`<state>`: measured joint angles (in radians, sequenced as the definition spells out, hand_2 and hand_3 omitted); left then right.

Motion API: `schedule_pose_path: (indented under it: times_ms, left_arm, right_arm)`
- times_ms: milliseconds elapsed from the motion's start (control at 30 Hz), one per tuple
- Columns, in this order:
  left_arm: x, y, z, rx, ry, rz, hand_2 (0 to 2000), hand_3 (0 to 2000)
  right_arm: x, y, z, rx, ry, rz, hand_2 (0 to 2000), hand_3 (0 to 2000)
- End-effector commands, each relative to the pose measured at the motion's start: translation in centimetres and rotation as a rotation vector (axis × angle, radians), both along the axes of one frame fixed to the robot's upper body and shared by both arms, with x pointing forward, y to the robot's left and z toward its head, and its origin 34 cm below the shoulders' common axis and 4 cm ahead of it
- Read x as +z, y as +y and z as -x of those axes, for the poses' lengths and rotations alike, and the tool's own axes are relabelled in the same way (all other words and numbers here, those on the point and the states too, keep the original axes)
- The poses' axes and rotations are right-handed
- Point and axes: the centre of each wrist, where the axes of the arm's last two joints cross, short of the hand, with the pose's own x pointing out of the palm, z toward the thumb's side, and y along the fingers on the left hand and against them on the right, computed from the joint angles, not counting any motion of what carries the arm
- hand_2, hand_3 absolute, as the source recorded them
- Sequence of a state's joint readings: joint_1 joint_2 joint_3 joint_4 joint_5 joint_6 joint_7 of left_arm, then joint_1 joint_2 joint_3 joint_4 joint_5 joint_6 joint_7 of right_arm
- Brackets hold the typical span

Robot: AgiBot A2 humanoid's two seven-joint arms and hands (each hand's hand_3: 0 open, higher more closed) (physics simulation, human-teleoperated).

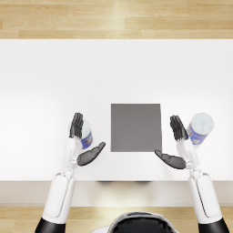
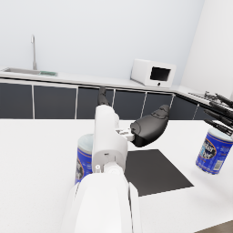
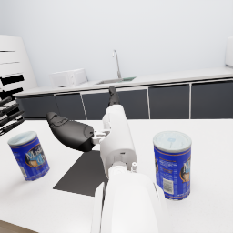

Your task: Pick up the blue can on the left and place it in the middle, then pick up the blue can on the right and place it on top of the can in the middle

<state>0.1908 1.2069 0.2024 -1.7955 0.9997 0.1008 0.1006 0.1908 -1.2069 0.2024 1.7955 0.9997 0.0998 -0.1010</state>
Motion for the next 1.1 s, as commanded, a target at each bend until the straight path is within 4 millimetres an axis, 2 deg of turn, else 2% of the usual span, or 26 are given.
schedule_pose_path:
  times_ms: [33,600,633,667,800,1000,1100]
  left_arm:
    - [0.0,0.0,0.0,0.000,0.000,0.000,0,0]
    - [0.0,0.0,0.0,0.000,0.000,0.000,0,0]
    - [-0.6,-0.6,-0.1,-0.021,0.024,-0.007,0,0]
    - [0.2,-0.3,0.1,-0.032,-0.042,0.003,0,0]
    - [1.7,1.3,-0.3,0.014,-0.173,-0.006,0,0]
    - [2.9,3.2,-0.5,0.172,-0.287,-0.230,0,0]
    - [2.5,3.7,-0.7,0.224,-0.286,-0.319,0,0]
  right_arm:
    - [0.0,0.0,0.0,0.000,0.000,0.000,0,0]
    - [0.0,0.0,0.0,0.000,0.000,0.000,0,0]
    - [-0.6,0.6,-0.1,0.021,0.024,0.007,0,0]
    - [0.3,0.5,0.1,-0.013,-0.031,-0.024,0,0]
    - [1.9,-0.7,0.2,-0.120,-0.132,-0.090,0,0]
    - [3.0,-3.6,0.3,-0.348,-0.264,0.112,0,0]
    - [3.4,-5.2,0.5,-0.452,-0.298,0.192,0,0]
